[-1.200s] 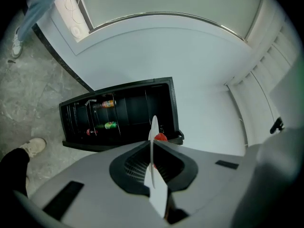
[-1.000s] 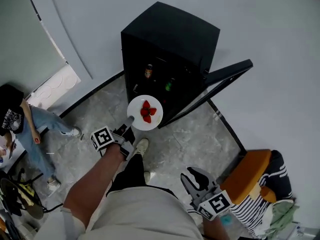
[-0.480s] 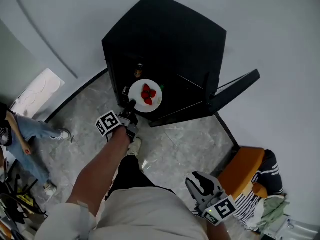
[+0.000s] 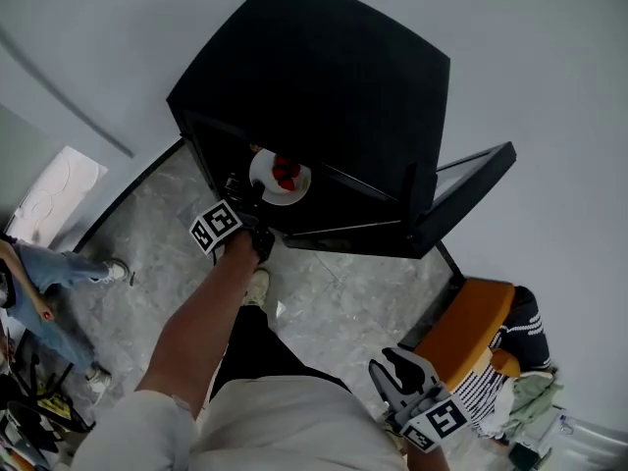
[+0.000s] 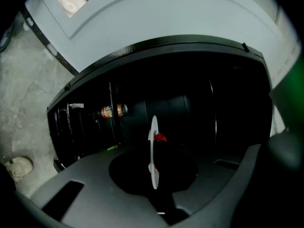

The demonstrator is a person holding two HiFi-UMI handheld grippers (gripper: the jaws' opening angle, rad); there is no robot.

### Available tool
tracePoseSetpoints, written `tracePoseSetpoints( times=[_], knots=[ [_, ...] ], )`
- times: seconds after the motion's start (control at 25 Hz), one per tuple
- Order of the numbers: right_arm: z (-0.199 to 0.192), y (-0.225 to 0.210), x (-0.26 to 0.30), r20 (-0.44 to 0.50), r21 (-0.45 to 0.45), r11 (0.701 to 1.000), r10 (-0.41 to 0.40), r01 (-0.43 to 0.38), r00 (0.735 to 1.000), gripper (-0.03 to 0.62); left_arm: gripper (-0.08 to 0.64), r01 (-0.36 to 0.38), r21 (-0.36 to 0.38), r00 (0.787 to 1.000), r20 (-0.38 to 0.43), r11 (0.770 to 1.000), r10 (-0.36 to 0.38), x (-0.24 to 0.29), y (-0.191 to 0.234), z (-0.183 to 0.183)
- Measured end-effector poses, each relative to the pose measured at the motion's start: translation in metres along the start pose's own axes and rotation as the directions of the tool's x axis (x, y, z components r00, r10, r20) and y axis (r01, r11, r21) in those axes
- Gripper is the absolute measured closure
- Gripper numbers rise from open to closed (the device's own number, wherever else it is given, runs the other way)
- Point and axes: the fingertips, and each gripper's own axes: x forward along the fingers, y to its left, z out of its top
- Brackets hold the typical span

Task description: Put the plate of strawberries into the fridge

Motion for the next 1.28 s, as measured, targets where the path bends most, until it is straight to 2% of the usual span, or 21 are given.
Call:
tracePoseSetpoints(
  times=[0.36,0.44,0.52,0.6,0.68,0.76,0.88,0.92,0.96,1.08,1.28],
  knots=[
    [-0.003,-0.016,0.002,-0.026,0.050,0.998,-0.039,0.041,0.999,0.469,0.537,-0.095,0.082,0.995,0.003,0.992,0.095,0.048,0.009,0.010],
    [-0.002,-0.018,0.000,-0.024,0.053,0.997,-0.048,0.049,0.999,0.469,0.537,-0.139,0.120,0.990,0.002,0.983,0.140,0.050,0.012,0.011],
    [-0.002,-0.019,0.000,-0.023,0.056,0.997,-0.051,0.052,0.998,0.469,0.537,-0.196,0.192,0.980,-0.009,0.962,0.201,0.050,0.017,0.011],
    [-0.002,-0.019,0.001,-0.021,0.059,0.997,-0.051,0.052,0.998,0.469,0.524,-0.245,0.280,0.965,-0.021,0.928,0.261,0.050,0.021,0.011],
    [-0.003,-0.018,0.002,-0.021,0.059,0.997,-0.047,0.048,0.999,0.469,0.507,-0.283,0.378,0.949,-0.025,0.882,0.315,0.050,0.023,0.010],
    [-0.004,-0.018,0.002,-0.019,0.056,0.997,-0.042,0.043,0.999,0.469,0.485,-0.312,0.485,0.930,-0.020,0.817,0.367,0.051,0.024,0.011],
    [-0.008,-0.017,0.000,-0.019,0.053,0.998,-0.041,0.042,0.999,0.469,0.406,-0.344,0.618,0.903,0.010,0.707,0.430,0.050,0.024,0.013],
    [-0.009,-0.016,-0.001,-0.019,0.052,0.998,-0.041,0.042,0.999,0.469,0.392,-0.355,0.636,0.896,0.023,0.685,0.442,0.049,0.025,0.014],
    [-0.010,-0.016,-0.003,-0.020,0.050,0.998,-0.042,0.043,0.999,0.469,0.385,-0.364,0.642,0.893,0.034,0.675,0.449,0.047,0.026,0.016],
    [-0.015,-0.017,-0.008,-0.019,0.041,0.999,-0.033,0.034,0.999,0.469,0.382,-0.369,0.639,0.896,0.051,0.675,0.441,0.037,0.022,0.016],
    [-0.023,-0.014,-0.013,0.000,0.005,1.000,0.005,-0.005,1.000,0.469,0.383,-0.326,0.647,0.917,0.038,0.689,0.398,0.001,0.006,0.002]
  ],
)
